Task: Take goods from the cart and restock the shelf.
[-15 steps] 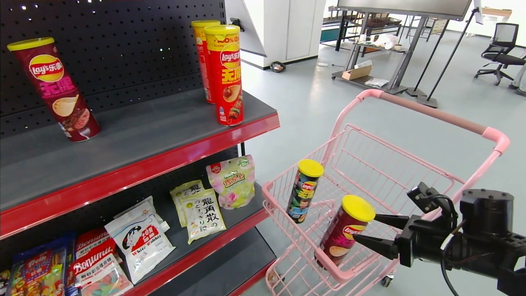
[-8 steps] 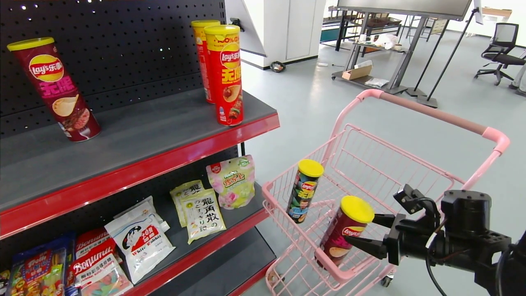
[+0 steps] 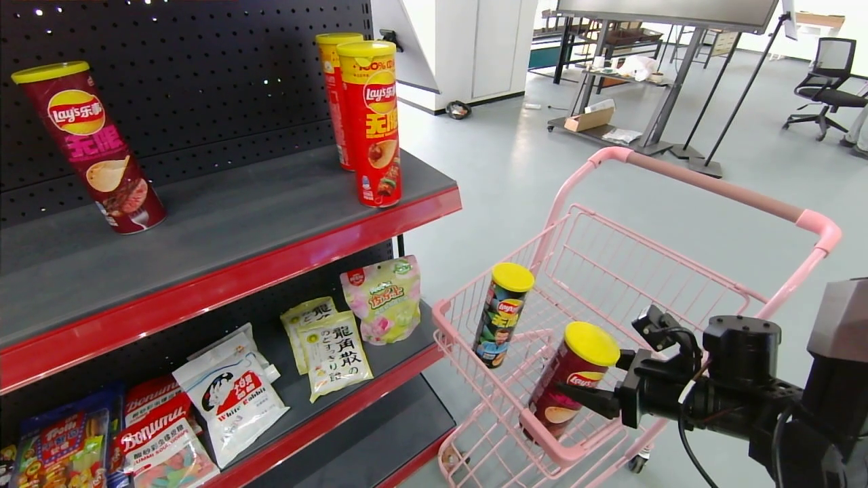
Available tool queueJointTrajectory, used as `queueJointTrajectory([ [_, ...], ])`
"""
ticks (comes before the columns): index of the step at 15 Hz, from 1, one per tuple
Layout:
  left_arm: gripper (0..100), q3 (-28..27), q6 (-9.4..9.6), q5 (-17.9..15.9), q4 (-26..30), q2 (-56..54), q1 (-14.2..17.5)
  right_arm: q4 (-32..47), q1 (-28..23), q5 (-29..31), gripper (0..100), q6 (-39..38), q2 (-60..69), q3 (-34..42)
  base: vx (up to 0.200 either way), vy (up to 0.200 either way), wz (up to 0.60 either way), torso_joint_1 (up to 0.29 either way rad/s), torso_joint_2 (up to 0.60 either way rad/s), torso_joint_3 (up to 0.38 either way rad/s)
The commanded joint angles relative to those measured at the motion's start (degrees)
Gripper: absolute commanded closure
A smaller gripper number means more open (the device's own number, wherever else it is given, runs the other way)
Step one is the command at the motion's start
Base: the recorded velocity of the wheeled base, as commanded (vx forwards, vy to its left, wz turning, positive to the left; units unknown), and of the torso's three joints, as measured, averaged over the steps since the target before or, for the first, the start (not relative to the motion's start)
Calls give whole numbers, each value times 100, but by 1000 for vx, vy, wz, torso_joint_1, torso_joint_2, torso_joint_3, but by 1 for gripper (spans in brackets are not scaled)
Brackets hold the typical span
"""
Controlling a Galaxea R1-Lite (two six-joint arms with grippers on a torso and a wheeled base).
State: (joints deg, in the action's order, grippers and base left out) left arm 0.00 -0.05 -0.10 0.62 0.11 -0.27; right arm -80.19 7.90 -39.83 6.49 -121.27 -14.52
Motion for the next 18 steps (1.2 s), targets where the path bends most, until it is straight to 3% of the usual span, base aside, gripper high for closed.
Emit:
queueJointTrajectory([
  [1,0,0,-4,1,-1,-2,0,-14,-8,-87,0,2,-134,-95,0,0,0,0,0,0],
  [7,0,0,-4,1,-1,-2,0,-14,10,-87,0,2,-353,-367,0,0,0,0,0,0],
  [8,0,0,-4,1,-1,-2,0,-23,19,-87,100,28,-397,-376,0,0,0,0,0,0],
  [13,0,0,-4,1,-1,-2,0,-489,353,107,100,-16,-476,-403,0,0,0,0,0,0],
  [15,0,0,-4,1,-1,-2,0,-920,511,502,100,-174,-336,-420,0,0,0,0,0,0],
  [18,0,0,-4,1,-1,-2,0,-735,722,1311,100,-438,675,-394,0,0,0,0,0,0],
])
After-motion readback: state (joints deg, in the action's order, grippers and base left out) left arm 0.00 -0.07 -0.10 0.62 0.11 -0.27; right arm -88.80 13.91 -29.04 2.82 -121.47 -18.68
